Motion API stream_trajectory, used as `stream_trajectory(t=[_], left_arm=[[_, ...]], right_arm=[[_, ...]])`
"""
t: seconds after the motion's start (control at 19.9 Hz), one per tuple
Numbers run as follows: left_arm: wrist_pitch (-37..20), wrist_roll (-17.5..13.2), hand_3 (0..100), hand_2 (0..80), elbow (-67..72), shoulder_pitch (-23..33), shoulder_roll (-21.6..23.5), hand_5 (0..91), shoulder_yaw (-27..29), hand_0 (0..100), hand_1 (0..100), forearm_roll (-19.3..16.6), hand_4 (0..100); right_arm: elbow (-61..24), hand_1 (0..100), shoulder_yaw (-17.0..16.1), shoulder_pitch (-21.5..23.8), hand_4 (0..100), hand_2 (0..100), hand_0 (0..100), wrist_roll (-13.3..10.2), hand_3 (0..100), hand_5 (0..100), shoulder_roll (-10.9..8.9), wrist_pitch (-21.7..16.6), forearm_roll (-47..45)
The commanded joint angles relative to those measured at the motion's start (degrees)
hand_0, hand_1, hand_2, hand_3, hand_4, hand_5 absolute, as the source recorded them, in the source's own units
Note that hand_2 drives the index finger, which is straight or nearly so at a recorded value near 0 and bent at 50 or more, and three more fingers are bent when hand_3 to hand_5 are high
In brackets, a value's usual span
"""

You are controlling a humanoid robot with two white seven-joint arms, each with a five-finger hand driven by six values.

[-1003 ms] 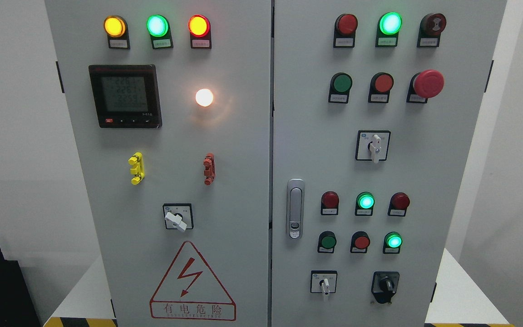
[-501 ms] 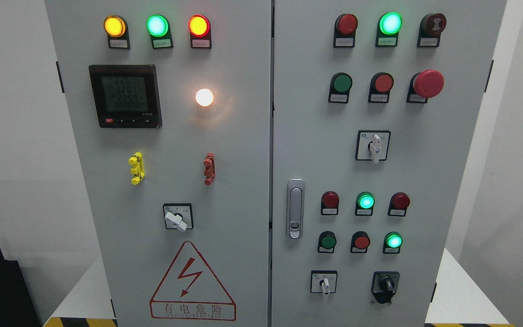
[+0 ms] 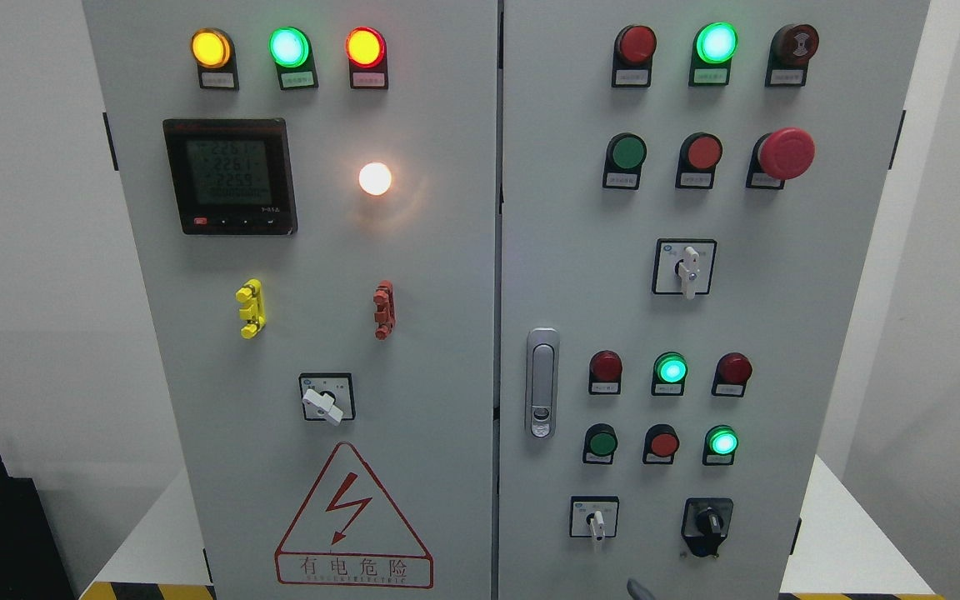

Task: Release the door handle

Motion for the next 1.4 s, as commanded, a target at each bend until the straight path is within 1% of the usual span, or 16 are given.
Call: stream_trajectory(t=[0.0, 0.05, 0.1, 0.2, 0.3, 0.45, 0.6, 0.65, 0.7, 0.75, 0.8, 0.95, 1.35], left_arm=[[-0.02, 0.01, 0, 0.0, -0.88, 0.0, 0.01, 0.0, -0.7, 12, 39, 0.0, 0], [-0.02, 0.01, 0, 0.0, -0.88, 0.0, 0.01, 0.0, -0.7, 12, 39, 0.0, 0], [-0.02, 0.01, 0, 0.0, -0.88, 0.0, 0.01, 0.0, -0.7, 12, 39, 0.0, 0], [-0.02, 0.01, 0, 0.0, -0.88, 0.0, 0.01, 0.0, -0.7, 12, 39, 0.0, 0], [-0.02, 0.1, 0, 0.0, -0.88, 0.0, 0.01, 0.0, -0.7, 12, 39, 0.0, 0], [-0.02, 0.01, 0, 0.0, -0.88, 0.0, 0.01, 0.0, -0.7, 12, 39, 0.0, 0], [-0.02, 0.01, 0, 0.0, -0.88, 0.0, 0.01, 0.0, -0.7, 12, 39, 0.0, 0], [-0.02, 0.01, 0, 0.0, -0.88, 0.0, 0.01, 0.0, -0.7, 12, 39, 0.0, 0], [-0.02, 0.01, 0, 0.0, -0.88, 0.0, 0.01, 0.0, -0.7, 12, 39, 0.0, 0], [-0.02, 0.01, 0, 0.0, -0.88, 0.0, 0.01, 0.0, -0.7, 12, 39, 0.0, 0], [-0.02, 0.01, 0, 0.0, -0.88, 0.0, 0.01, 0.0, -0.7, 12, 39, 0.0, 0], [-0.02, 0.1, 0, 0.0, -0.88, 0.0, 0.01, 0.0, -0.7, 12, 39, 0.0, 0], [-0.02, 0.01, 0, 0.0, -0.88, 0.0, 0.0, 0.0, -0.7, 12, 39, 0.0, 0]], right_arm=[[3.7, 46, 2.35, -9.31, 88, 0, 29, -2.48, 100, 96, 0.46, 5.25, 15.91], [3.97, 46, 3.67, -10.72, 96, 0, 27, -2.48, 100, 98, 0.46, 7.18, 16.61], [4.49, 45, 5.08, -12.13, 98, 0, 27, -2.31, 100, 98, 0.46, 9.55, 18.44], [7.65, 43, 7.36, -15.03, 99, 1, 27, -1.61, 100, 99, 0.55, 13.43, 20.48], [9.5, 40, 8.95, -17.23, 99, 0, 28, -0.99, 100, 99, 0.72, 15.46, 22.84], [12.4, 38, 9.66, -19.96, 99, 0, 31, -0.55, 100, 99, 0.72, 16.52, 25.66], [15.3, 38, 10.1, -23.2, 100, 0, 31, -0.28, 100, 99, 0.64, 18.18, 25.93], [15.83, 38, 10.19, -24.26, 100, 1, 32, -0.2, 100, 99, 0.72, 18.54, 26.02], [16.27, 38, 10.19, -24.97, 100, 2, 32, 0.33, 100, 99, 0.72, 18.98, 26.2], [16.71, 38, 10.27, -25.67, 100, 4, 32, 1.64, 100, 99, 0.72, 19.85, 26.2], [16.8, 38, 10.27, -26.11, 100, 5, 32, 2.43, 100, 99, 0.72, 20.9, 26.37], [16.89, 38, 10.1, -26.12, 100, 6, 32, 3.23, 100, 99, 0.72, 22.05, 27.25], [16.89, 37, 9.4, -25.5, 100, 8, 33, 3.49, 100, 99, 0.72, 22.85, 27.34]])
